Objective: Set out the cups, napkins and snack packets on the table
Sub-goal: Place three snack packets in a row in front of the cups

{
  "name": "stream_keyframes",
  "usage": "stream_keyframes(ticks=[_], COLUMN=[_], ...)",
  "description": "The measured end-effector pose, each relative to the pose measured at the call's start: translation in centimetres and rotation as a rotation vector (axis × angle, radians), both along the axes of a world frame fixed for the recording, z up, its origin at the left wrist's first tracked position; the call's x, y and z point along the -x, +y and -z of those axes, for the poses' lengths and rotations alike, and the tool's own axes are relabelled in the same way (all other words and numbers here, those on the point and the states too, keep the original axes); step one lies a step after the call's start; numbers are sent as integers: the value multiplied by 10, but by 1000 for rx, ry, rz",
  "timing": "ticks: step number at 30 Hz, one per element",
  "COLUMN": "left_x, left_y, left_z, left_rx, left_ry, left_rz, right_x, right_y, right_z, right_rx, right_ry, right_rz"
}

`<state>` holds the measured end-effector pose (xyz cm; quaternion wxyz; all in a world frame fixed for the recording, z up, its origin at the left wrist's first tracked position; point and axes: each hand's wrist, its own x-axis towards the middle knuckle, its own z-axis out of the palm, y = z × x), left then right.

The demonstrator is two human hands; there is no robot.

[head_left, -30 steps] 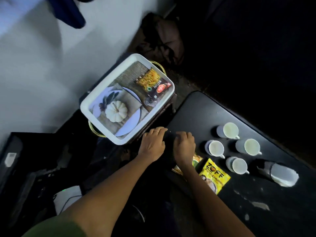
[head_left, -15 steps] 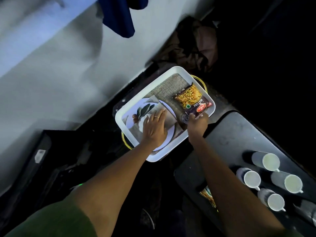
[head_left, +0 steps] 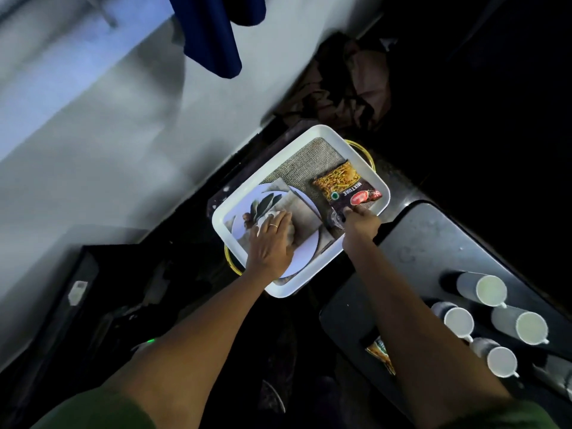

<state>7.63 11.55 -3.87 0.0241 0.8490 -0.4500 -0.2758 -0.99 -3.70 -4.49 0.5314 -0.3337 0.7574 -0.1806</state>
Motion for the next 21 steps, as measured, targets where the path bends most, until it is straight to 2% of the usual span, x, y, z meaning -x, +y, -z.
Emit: stream_keyframes(ticks=[6, 16, 21], left_x=[22, 77, 106], left_y=[-12, -29, -36], left_z=[-23, -86, -110], left_rx=[29, 230, 293], left_ry=[0, 73, 129], left_rz=[-38, -143, -190], right_x=[26, 112, 150], right_y=[9, 22, 26], right_z=[-17, -71, -107], right_rx=[75, 212, 270], right_ry=[-40, -136, -250], right_rz=[-173, -505, -548])
